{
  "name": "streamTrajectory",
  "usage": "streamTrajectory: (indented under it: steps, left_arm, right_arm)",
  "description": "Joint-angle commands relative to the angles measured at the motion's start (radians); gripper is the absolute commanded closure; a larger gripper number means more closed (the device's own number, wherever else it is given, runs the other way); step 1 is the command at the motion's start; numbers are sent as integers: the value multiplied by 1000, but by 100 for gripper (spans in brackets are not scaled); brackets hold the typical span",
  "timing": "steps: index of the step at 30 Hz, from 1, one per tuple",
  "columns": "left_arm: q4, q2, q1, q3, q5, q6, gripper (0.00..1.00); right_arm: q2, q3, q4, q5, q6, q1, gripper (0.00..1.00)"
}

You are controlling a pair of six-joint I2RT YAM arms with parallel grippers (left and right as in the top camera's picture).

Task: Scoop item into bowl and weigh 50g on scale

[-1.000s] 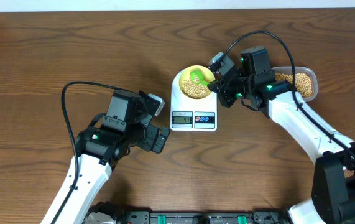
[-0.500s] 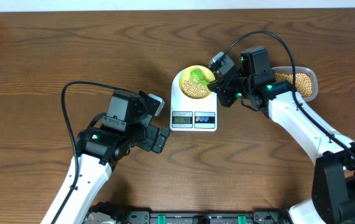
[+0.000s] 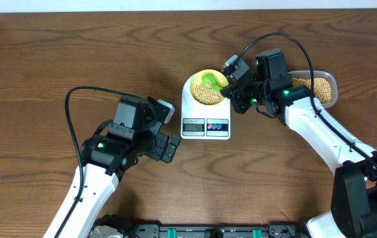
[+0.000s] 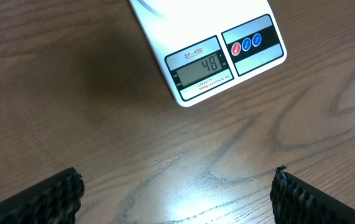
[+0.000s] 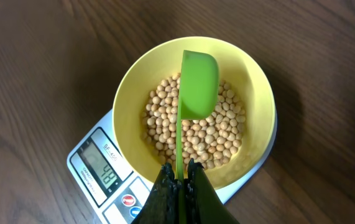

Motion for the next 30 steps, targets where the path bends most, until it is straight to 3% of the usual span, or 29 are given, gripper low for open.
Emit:
streamTrajectory:
  steps: [1,30]
  left_arm:
    - [1,2,4,-1,-6,-4,2]
    - [1,2,4,-1,-6,-4,2]
  right_arm:
    - [-27,23,-8,-17,5,10,99]
    - [-27,23,13,53,-31,22,99]
